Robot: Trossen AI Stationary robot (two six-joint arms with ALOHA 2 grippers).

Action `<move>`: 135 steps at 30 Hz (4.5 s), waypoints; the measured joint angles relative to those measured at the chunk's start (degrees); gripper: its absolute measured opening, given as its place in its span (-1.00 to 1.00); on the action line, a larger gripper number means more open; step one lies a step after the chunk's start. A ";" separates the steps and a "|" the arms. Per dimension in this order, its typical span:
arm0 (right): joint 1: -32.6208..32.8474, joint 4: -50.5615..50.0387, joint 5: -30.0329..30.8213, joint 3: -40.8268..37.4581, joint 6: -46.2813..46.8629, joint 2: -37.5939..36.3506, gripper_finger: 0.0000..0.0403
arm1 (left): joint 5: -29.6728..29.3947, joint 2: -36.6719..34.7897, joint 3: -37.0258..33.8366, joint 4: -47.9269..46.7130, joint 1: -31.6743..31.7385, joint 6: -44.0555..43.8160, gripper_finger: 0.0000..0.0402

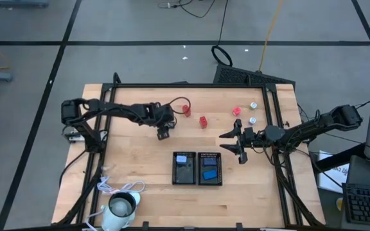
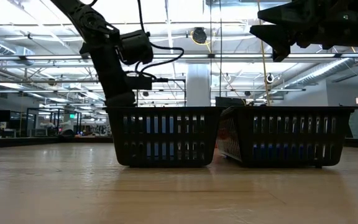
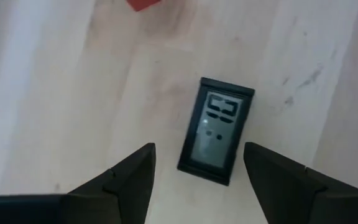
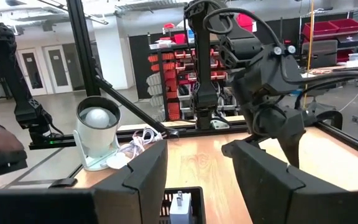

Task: Pick & Place Office items
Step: Put the black digital clock into the right black basket

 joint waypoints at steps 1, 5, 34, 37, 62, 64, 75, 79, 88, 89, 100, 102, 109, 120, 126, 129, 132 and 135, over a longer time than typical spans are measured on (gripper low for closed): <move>0.00 0.00 0.00 0.00 0.00 0.00 -0.15 | 1.19 0.04 0.00 0.01 0.37 0.05 0.19; 0.00 0.03 0.00 0.00 0.00 0.00 -0.15 | 2.83 0.04 0.00 0.65 1.40 0.49 0.13; 0.02 -0.29 -0.01 0.00 0.68 0.00 -0.15 | 10.02 8.59 0.11 2.92 3.75 -0.88 0.08; 0.02 -0.28 0.02 0.00 0.66 0.00 -0.15 | 9.85 8.59 0.11 3.00 3.38 0.05 -0.11; -3.06 0.28 7.79 1.05 8.86 5.77 -0.15 | -29.33 -5.92 -0.11 13.73 -21.09 17.74 -0.25; -3.79 0.15 7.72 1.94 9.93 7.56 -0.15 | -30.79 -5.32 0.92 16.20 -22.68 19.52 -0.25; -5.63 0.24 7.53 10.41 14.68 21.50 -0.15 | -33.58 3.44 12.85 16.64 -26.47 27.31 -0.25; -5.62 0.35 7.52 13.12 17.17 25.26 -0.15 | -35.60 6.41 15.33 16.45 -27.20 30.30 -0.25; -6.21 1.01 7.18 15.37 17.14 28.92 -0.15 | -35.86 6.93 15.85 17.40 -28.13 29.45 -0.25; -6.35 1.74 7.26 15.37 17.45 29.07 -0.15 | -35.69 6.93 15.85 17.58 -28.13 29.40 -0.25; -6.75 3.69 1.75 15.41 18.84 29.33 -0.31 | -33.18 6.82 15.85 17.99 -28.19 27.49 -0.25; -6.75 3.40 1.75 15.43 18.89 29.33 -0.40 | -33.12 6.82 15.85 18.02 -28.20 27.16 -0.25; -6.86 2.63 2.09 15.43 17.49 29.36 -0.70 | -33.56 6.78 15.85 18.26 -28.37 26.08 -0.09; -6.76 1.91 1.64 15.47 14.51 29.31 -0.72 | -27.85 0.07 15.80 17.80 -31.94 17.56 0.31; -6.75 1.11 0.95 15.47 13.63 28.57 -0.72 | -6.08 -10.38 13.51 11.44 -26.86 8.66 0.39; -6.71 -0.61 -3.03 15.47 12.81 26.95 -0.72 | 2.57 -16.37 7.60 14.50 -23.16 5.81 0.40; -6.06 -2.64 -9.08 15.45 12.32 24.61 -0.72 | 4.56 -22.74 -1.16 22.95 -20.18 4.01 0.39; -4.42 -5.77 -13.68 15.47 11.34 23.31 -0.72 | 2.81 -28.85 -11.26 33.57 -17.65 1.51 0.36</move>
